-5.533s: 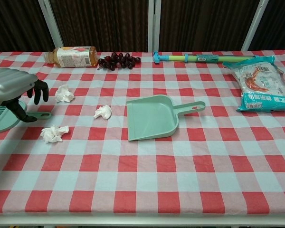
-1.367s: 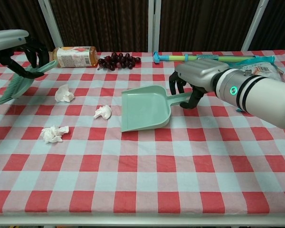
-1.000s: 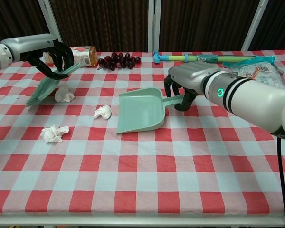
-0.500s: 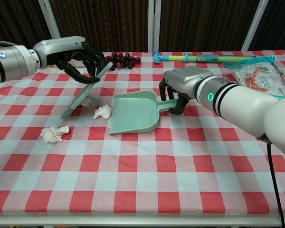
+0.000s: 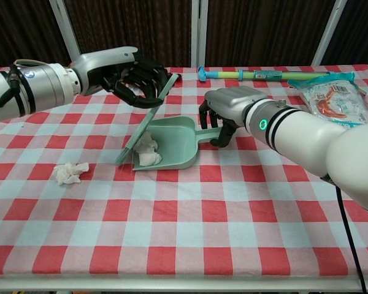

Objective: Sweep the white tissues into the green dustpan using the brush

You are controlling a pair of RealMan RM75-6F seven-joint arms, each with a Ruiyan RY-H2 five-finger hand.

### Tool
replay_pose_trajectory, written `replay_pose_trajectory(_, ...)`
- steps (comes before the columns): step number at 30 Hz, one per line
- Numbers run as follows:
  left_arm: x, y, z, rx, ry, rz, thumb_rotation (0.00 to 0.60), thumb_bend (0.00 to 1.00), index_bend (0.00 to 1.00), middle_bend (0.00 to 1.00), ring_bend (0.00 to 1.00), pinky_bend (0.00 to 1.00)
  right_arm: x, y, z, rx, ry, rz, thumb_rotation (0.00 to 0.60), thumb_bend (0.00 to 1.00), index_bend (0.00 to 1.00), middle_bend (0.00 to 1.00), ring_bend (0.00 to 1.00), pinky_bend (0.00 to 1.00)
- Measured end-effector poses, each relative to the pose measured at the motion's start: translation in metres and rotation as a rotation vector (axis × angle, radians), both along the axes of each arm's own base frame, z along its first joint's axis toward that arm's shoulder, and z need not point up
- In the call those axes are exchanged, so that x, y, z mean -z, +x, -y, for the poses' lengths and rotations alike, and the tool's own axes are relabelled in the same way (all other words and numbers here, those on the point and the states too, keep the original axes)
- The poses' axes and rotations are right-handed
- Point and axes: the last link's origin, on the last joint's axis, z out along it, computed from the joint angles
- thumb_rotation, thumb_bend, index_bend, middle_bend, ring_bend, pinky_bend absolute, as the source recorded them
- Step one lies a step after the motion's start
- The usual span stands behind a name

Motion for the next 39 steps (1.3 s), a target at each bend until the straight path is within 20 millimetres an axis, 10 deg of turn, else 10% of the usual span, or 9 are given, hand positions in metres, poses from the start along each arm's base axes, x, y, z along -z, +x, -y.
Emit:
replay_pose_trajectory(7, -0.002, 0.012, 0.007, -0.051, -0.069, 0.126, 0.6, 0.43, 0.53, 0.55, 0.43, 0.38, 0.003, 0.0, 0.0, -0.013, 0.018, 0.017, 0.6, 0.33, 0.6, 0.53, 0.27, 0.09)
replay_pose_trajectory(16, -0.034, -0.018, 0.008, -0.061, 0.066, 0.022, 0.6, 0.43, 0.53, 0.55, 0.43, 0.38, 0.001, -0.003, 0.001, -0.056, 0.047, 0.021, 0.6, 0.33, 0.61, 0.52, 0.27, 0.09)
replay_pose_trajectory(31, -0.062, -0.074, 0.062, -0.194, 0.317, -0.191, 0.6, 0.43, 0.53, 0.55, 0.43, 0.33, -0.002, -0.008, -0.001, -0.086, 0.074, 0.009, 0.6, 0.33, 0.61, 0.52, 0.27, 0.09)
replay_pose_trajectory(39, -0.045, -0.075, 0.088, -0.279, 0.355, -0.153, 0.6, 0.43, 0.53, 0.55, 0.43, 0.35, -0.001, -0.008, -0.003, -0.095, 0.087, 0.003, 0.6, 0.33, 0.61, 0.52, 0.27, 0.09)
